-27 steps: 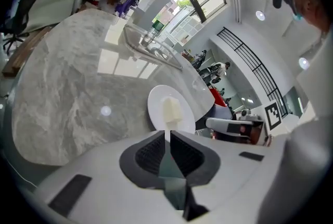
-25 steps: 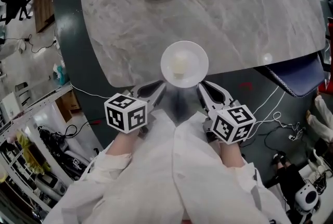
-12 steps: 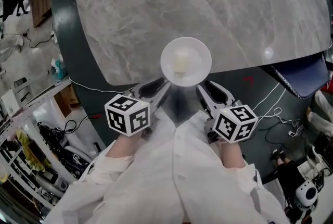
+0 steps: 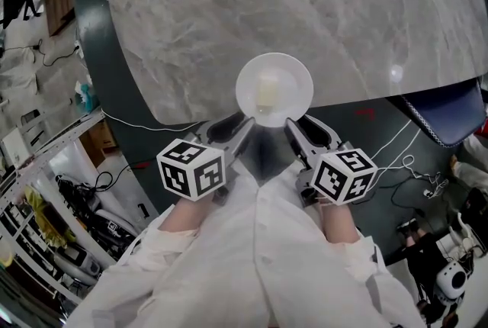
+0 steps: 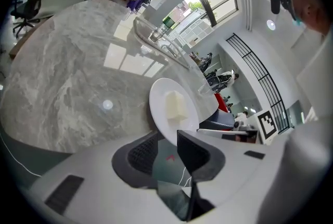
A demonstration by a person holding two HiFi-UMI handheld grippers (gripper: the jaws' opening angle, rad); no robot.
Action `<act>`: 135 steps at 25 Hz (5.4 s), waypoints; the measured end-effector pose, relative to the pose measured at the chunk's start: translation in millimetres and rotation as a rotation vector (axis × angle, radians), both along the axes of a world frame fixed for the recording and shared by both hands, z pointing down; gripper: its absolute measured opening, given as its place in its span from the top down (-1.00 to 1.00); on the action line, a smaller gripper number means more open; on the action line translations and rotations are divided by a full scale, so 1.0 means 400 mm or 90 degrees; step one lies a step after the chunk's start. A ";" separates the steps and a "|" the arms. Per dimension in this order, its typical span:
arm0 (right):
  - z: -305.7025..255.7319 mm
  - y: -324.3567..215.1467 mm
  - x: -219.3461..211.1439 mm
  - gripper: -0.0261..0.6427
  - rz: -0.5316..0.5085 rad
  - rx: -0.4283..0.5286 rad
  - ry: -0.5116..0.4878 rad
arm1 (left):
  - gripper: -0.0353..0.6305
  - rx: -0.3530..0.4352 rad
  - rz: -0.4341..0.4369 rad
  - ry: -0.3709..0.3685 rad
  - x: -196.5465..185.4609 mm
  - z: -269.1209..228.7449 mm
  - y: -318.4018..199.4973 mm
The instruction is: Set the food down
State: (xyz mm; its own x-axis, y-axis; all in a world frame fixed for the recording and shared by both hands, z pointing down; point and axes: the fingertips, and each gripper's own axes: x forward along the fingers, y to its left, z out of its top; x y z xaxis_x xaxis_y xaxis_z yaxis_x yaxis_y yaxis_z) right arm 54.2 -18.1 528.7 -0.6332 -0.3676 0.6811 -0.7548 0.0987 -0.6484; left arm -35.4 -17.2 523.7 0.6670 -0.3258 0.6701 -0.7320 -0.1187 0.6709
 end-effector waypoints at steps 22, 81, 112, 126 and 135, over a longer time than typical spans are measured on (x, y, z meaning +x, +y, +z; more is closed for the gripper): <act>0.003 -0.025 0.012 0.69 0.036 -0.007 -0.032 | 0.68 0.018 -0.032 0.041 0.000 0.008 -0.035; -0.286 -0.170 0.123 0.77 -0.042 0.170 -0.083 | 0.68 0.253 0.020 0.020 0.114 -0.274 -0.138; -0.225 -0.677 0.047 0.77 -0.086 0.132 -0.048 | 0.68 0.234 -0.038 0.022 0.039 -0.221 -0.632; -0.133 -0.866 0.025 0.75 -0.084 0.100 -0.035 | 0.68 0.224 -0.025 0.016 0.017 -0.143 -0.830; -0.080 -0.919 0.009 0.72 -0.113 0.077 -0.003 | 0.68 0.198 0.002 0.009 0.003 -0.094 -0.878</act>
